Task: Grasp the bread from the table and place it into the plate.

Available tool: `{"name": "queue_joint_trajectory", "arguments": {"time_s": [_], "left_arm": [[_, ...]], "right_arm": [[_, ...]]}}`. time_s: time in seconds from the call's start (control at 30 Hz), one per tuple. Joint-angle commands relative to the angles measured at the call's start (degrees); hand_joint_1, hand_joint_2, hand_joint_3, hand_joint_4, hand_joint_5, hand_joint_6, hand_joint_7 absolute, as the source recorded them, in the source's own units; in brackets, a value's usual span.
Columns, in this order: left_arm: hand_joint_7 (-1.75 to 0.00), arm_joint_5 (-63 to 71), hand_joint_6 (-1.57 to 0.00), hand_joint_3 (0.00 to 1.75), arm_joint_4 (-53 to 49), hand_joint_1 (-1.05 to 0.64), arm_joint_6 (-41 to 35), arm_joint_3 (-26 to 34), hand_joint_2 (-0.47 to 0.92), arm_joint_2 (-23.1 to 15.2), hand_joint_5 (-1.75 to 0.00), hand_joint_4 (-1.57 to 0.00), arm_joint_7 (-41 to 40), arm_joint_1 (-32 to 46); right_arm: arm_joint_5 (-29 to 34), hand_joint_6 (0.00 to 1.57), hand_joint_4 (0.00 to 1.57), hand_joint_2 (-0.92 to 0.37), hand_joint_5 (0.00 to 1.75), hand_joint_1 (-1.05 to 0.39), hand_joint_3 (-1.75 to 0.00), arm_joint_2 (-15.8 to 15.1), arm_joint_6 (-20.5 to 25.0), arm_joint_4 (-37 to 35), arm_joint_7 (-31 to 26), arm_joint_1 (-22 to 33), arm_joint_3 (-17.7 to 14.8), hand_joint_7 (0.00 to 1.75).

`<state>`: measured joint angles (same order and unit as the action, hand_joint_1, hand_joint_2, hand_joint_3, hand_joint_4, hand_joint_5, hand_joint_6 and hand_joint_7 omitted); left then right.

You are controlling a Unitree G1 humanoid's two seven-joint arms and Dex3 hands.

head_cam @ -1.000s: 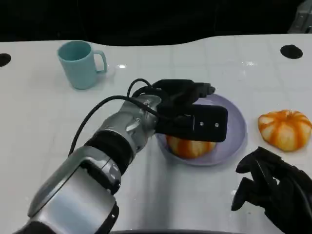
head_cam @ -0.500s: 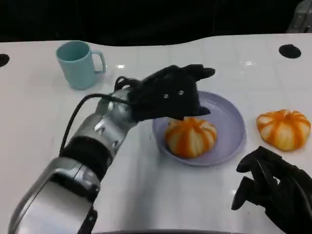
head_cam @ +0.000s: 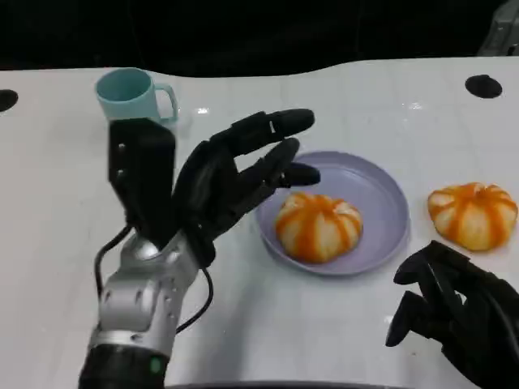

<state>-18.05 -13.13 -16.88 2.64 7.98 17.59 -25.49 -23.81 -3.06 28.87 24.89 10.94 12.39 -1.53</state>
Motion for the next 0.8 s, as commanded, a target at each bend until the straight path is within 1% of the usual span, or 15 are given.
{"name": "queue_joint_trajectory", "arguments": {"time_s": [0.03,0.1,0.2,0.23,0.27,0.33,0.37,0.43,0.53,0.67,0.8], "left_arm": [[-1.26,-4.4,-0.55,0.5,7.6,-0.59,-5.4,1.7,0.92,-1.4,-1.61,-0.59,-0.1,4.2],[-1.31,-5.2,-0.55,0.51,9.0,-0.59,-6.6,1.7,0.92,-1.7,-1.64,-0.6,0.0,5.0],[-1.34,-5.7,-0.55,0.52,9.7,-0.59,-7.3,1.6,0.92,-1.9,-1.65,-0.6,-0.4,5.2],[-1.34,-8.5,-0.55,0.52,12.9,-0.59,-9.9,3.2,0.92,-1.3,-1.65,-0.6,-1.5,8.0],[-1.49,-11.1,-0.54,0.45,15.6,-0.59,-12.2,4.6,0.92,-0.7,-1.71,-0.68,-2.5,10.4],[-1.58,-15.1,-0.54,0.42,20.1,-0.58,-15.9,6.3,0.92,-0.1,-1.74,-0.73,-4.1,14.1],[-1.57,-16.0,-0.54,0.44,21.8,-0.58,-16.8,6.4,0.92,-0.1,-1.74,-0.75,-4.6,15.7],[-1.57,-16.9,-0.56,0.46,24.2,-0.58,-17.4,6.2,0.92,-0.1,-1.75,-0.78,-5.2,17.9],[-1.61,-16.2,-0.59,0.48,26.9,-0.59,-16.2,5.4,0.92,0.0,-1.75,-0.82,-5.8,21.7],[-1.68,-16.2,-0.56,0.48,28.7,-0.57,-15.2,4.9,0.92,-0.4,-1.75,-0.81,-5.4,25.3],[-1.71,-16.3,-0.55,0.5,29.3,-0.57,-14.8,4.5,0.92,-0.9,-1.75,-0.81,-5.4,27.2]], "right_arm": [[-0.4,0.46,0.61,-0.92,1.75,-0.43,-0.41,-0.5,-0.2,0.0,0.2,0.3,-0.7,1.62],[-0.5,0.46,0.61,-0.92,1.75,-0.43,-0.41,-0.5,-0.1,0.1,0.1,0.2,-0.7,1.62],[-0.5,0.46,0.61,-0.92,1.75,-0.43,-0.41,-0.5,-0.1,0.1,0.1,0.2,-0.7,1.62],[-0.5,0.46,0.61,-0.92,1.75,-0.43,-0.41,-0.5,0.0,0.2,0.1,0.3,-0.7,1.62],[-0.4,0.46,0.61,-0.92,1.75,-0.43,-0.41,-0.6,0.1,0.3,0.0,0.3,-0.6,1.62],[-0.6,0.47,0.61,-0.92,1.75,-0.44,-0.41,-0.6,0.3,0.4,0.0,0.3,-0.7,1.62],[-0.8,0.47,0.61,-0.92,1.75,-0.43,-0.41,-0.5,0.3,0.4,0.0,0.2,-0.8,1.62],[-0.9,0.47,0.61,-0.92,1.75,-0.43,-0.42,-0.4,0.4,0.4,0.0,0.2,-0.9,1.61],[-0.6,0.48,0.62,-0.92,1.75,-0.43,-0.42,-0.6,0.7,0.6,-0.3,0.0,-0.8,1.61],[-0.6,0.48,0.62,-0.92,1.75,-0.44,-0.41,-0.7,1.2,0.9,-0.3,-0.1,-0.8,1.61],[-0.6,0.48,0.62,-0.92,1.75,-0.43,-0.42,-0.7,1.3,1.0,-0.3,-0.2,-0.8,1.61]]}}
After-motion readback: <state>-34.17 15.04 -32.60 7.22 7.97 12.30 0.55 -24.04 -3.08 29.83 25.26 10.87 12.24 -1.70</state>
